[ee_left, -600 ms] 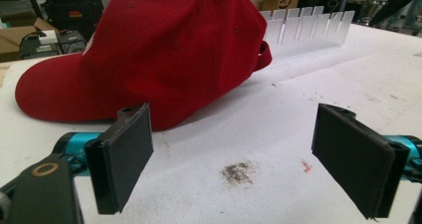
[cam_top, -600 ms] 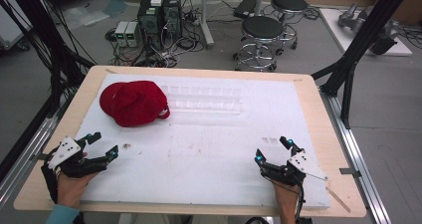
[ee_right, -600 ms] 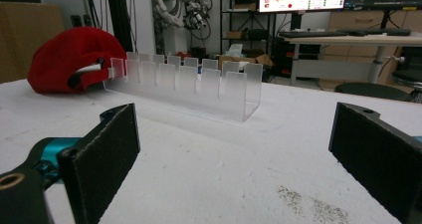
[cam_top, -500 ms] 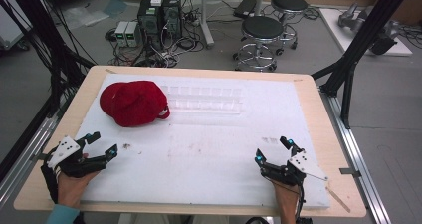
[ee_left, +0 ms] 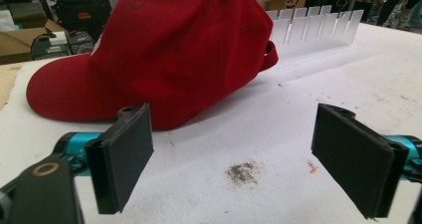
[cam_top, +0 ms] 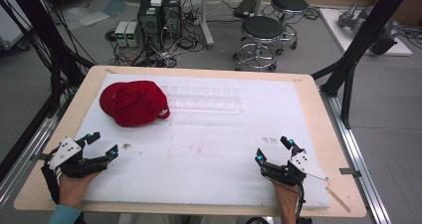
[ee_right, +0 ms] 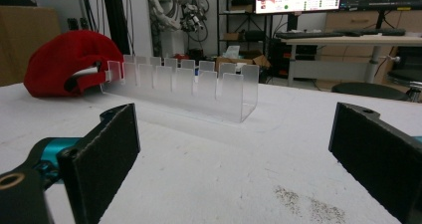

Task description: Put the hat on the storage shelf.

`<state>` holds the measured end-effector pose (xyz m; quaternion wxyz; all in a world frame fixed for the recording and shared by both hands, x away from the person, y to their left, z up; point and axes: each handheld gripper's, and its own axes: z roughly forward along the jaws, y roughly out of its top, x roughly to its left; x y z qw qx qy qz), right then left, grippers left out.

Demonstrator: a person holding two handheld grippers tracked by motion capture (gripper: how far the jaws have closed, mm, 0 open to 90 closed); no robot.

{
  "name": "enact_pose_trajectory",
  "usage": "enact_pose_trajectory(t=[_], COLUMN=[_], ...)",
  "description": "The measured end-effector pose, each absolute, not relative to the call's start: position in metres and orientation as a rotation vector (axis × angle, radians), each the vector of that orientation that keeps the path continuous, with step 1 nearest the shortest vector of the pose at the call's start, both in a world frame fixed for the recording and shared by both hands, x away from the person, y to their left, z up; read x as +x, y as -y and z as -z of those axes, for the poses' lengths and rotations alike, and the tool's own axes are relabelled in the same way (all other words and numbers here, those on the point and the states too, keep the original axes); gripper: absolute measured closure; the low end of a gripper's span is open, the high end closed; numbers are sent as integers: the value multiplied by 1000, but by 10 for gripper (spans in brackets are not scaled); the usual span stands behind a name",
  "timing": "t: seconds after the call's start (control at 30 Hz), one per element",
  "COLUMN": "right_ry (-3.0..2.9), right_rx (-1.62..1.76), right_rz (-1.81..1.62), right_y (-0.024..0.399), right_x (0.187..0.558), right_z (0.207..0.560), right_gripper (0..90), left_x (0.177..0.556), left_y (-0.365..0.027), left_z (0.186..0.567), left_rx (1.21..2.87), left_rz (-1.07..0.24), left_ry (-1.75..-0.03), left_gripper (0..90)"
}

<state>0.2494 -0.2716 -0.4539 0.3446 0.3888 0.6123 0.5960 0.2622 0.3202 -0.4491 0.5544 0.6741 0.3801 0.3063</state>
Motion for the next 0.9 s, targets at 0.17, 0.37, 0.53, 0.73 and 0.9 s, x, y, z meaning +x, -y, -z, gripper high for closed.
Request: enact_pose_trajectory(t=[0.17, 0.37, 0.53, 0.73, 0.9], right_ry=[-1585, -1583, -1583, -1585, -1584], right_rx=[1009, 1017, 1011, 1019, 1022], right_rz=[-1547, -1546, -1542, -1544, -1544], right_y=[272, 272, 272, 272, 271], right_x=[249, 250, 250, 250, 250], right_z=[454, 454, 454, 454, 454], right_gripper=[47, 47, 47, 47, 47], left_x=[263, 266, 270, 280, 290], left_y=[-322, -324, -325, -326, -328], left_z=[449, 447, 437, 419, 404], left_rx=[1585, 1608, 1601, 1628, 1654], left_rz=[-709, -680, -667, -658, -642], left_ry=[-898, -916, -897, -866, -847], left_gripper=[188, 188, 188, 187, 183])
